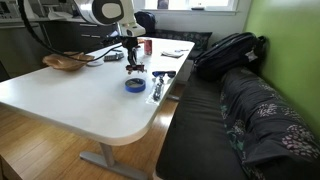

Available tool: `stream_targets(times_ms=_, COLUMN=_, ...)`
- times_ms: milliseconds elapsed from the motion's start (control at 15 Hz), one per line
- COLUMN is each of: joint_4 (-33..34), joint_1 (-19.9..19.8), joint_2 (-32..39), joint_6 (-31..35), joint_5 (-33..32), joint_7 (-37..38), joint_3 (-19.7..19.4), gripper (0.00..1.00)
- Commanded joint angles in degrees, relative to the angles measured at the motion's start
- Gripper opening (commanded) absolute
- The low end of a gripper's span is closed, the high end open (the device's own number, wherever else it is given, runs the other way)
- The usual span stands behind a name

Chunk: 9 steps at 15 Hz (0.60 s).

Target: Place the toy cart next to the blue tape

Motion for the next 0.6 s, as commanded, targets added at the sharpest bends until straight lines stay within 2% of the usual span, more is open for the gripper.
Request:
stream_targets(times_ms=0, joint_4=-0.2, joint_1=-0.2, joint_2=0.6, joint_6=1.1, joint_5=0.6, joint_7=-0.5, joint_3=0.2, gripper=0.01)
stream_targets(times_ms=533, joint_4=0.6, joint_1=-0.7, joint_2=1.2, joint_6=0.5, joint_5=0.8, joint_7=-0.1, joint_3=-0.3, gripper=0.01)
